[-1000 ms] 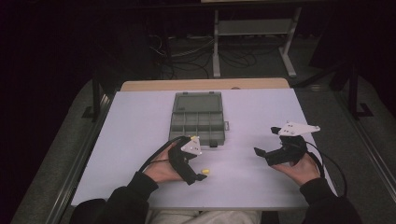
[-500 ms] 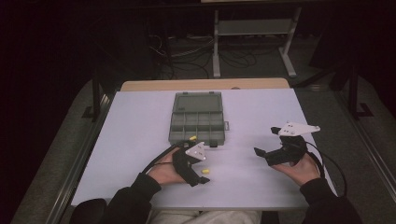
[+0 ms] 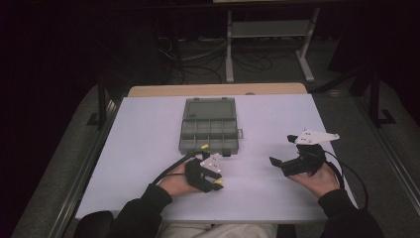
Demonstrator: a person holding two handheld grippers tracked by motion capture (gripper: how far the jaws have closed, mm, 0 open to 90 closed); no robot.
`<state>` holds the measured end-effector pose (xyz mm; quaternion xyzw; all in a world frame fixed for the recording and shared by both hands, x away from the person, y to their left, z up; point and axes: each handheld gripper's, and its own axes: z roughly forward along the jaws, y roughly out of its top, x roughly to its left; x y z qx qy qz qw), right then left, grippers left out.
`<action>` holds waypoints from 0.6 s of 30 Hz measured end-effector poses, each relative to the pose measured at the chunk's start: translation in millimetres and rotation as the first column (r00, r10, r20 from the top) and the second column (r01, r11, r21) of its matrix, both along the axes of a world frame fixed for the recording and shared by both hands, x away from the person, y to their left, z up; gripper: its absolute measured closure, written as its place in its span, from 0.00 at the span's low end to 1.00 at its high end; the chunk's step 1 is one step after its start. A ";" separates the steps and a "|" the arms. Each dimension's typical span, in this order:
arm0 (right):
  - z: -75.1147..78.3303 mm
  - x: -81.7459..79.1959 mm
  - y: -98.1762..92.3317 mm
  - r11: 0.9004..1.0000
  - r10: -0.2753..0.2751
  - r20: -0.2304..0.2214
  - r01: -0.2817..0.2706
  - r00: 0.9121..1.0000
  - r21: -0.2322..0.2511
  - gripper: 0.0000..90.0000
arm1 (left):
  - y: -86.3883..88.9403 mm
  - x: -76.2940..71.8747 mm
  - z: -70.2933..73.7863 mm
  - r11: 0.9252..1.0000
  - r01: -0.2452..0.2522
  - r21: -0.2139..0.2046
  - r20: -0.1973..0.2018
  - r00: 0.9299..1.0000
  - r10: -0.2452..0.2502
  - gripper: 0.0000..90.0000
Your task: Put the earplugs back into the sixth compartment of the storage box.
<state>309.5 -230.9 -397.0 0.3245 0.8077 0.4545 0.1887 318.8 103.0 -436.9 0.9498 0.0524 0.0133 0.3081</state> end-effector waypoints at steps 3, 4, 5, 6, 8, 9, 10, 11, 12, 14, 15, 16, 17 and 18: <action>0.7 -0.6 -0.8 1.000 -0.004 0.002 0.004 1.000 0.005 0.00 | 1.7 2.5 0.4 1.000 -0.011 0.002 0.004 1.000 0.011 0.84; 0.8 -0.6 -1.1 1.000 -0.006 0.002 0.006 1.000 0.006 0.00 | 2.1 2.8 0.5 1.000 -0.012 0.003 0.004 1.000 0.012 0.87; 0.8 -0.6 -1.5 1.000 -0.006 0.003 0.006 1.000 0.006 0.00 | 2.1 2.8 0.7 1.000 -0.011 0.006 0.006 1.000 0.011 0.88; 0.8 -0.6 -1.5 1.000 -0.007 0.002 0.007 1.000 0.007 0.00 | 2.1 2.8 0.9 1.000 -0.010 0.007 0.006 1.000 0.010 0.89; 1.0 -0.6 -1.8 1.000 -0.007 0.003 0.007 1.000 0.006 0.00 | 2.0 2.5 1.2 1.000 -0.007 0.011 0.007 1.000 0.007 0.89; 1.2 -0.8 -1.8 1.000 -0.008 0.003 0.008 1.000 0.006 0.00 | 2.0 2.4 1.4 1.000 -0.006 0.013 0.007 1.000 0.006 0.89; 1.2 -0.9 -1.9 1.000 -0.008 0.003 0.008 1.000 0.007 0.00 | 2.2 2.4 2.1 1.000 -0.005 0.014 0.007 1.000 0.005 0.89; 1.3 -1.0 -2.0 1.000 -0.008 0.003 0.008 1.000 0.008 0.00 | 2.6 2.4 3.0 1.000 -0.003 0.013 0.007 1.000 0.003 0.89; 1.4 -1.1 -2.1 1.000 -0.009 0.002 0.009 1.000 0.010 0.00 | 3.1 2.3 4.2 1.000 -0.003 0.011 0.007 1.000 0.003 0.90; 1.4 -1.2 -2.3 1.000 -0.010 0.002 0.010 1.000 0.011 0.00 | 4.1 2.6 7.3 1.000 -0.002 0.008 0.008 1.000 0.002 0.90; 1.5 -1.2 -2.3 1.000 -0.010 0.002 0.010 1.000 0.010 0.00 | 4.8 2.7 9.3 1.000 -0.002 0.007 0.012 1.000 0.002 0.90; 1.5 -1.3 -2.3 1.000 -0.011 0.000 0.011 1.000 0.011 0.00 | 5.6 2.8 11.0 1.000 -0.003 0.000 0.009 1.000 0.003 0.90; 1.5 -1.3 -2.3 1.000 -0.010 0.000 0.010 1.000 0.011 0.00 | 6.3 3.4 12.6 1.000 -0.007 -0.006 0.002 1.000 0.007 0.90; 1.3 -1.0 -2.3 1.000 -0.008 0.002 0.008 1.000 0.011 0.00 | 7.0 4.1 13.8 1.000 -0.007 -0.011 -0.003 1.000 0.007 0.90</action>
